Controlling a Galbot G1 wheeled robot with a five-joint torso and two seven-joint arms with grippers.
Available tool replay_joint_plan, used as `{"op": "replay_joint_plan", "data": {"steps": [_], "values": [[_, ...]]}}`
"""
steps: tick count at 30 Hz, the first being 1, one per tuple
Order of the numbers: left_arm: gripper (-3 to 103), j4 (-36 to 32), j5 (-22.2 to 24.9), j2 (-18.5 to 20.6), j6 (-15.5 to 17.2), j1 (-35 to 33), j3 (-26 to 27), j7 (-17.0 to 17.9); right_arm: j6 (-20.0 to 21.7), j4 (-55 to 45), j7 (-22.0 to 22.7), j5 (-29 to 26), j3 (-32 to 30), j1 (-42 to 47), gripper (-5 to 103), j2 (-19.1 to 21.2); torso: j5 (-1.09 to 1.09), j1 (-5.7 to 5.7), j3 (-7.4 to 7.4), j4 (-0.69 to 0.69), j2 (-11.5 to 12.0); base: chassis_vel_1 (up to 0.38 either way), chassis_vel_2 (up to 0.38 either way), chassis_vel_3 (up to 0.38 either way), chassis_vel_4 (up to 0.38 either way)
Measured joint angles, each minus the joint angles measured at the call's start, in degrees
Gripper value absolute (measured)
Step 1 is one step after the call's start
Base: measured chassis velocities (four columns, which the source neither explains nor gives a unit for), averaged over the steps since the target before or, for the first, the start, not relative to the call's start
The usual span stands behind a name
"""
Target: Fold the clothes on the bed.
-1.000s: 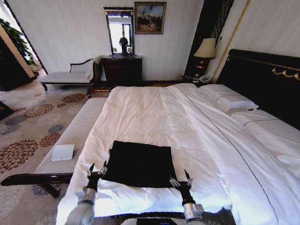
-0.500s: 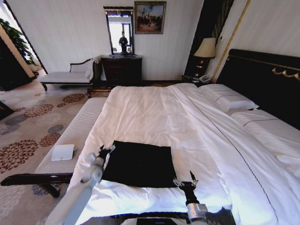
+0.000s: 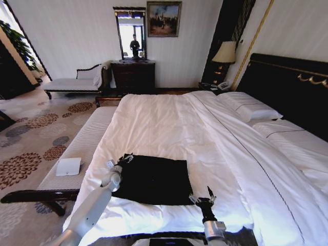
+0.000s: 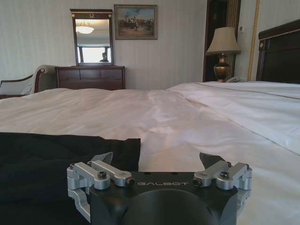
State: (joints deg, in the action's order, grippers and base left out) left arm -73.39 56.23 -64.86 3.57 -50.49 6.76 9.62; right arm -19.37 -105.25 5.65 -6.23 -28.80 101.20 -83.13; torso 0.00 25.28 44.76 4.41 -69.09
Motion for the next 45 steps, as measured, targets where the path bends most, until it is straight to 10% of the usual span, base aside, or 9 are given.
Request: {"op": "replay_joint_plan", "data": {"steps": [28,45], "values": [[4,-0.3,-2.1,0.0,-1.8,0.3,0.6,-0.3,0.5,-0.1,0.1,-0.6,0.0,-0.3,100,0.5,-0.01,0.00,0.00,0.00,0.0,0.000,0.000,0.000,0.000],[1,-3.2,-4.9,1.1,-2.6,-2.0,1.4,-0.2,1.1,-0.3,0.1,-1.6,0.1,-1.1,100,1.7,0.00,-0.01,0.00,0.01,0.0,0.000,0.000,0.000,0.000]]}}
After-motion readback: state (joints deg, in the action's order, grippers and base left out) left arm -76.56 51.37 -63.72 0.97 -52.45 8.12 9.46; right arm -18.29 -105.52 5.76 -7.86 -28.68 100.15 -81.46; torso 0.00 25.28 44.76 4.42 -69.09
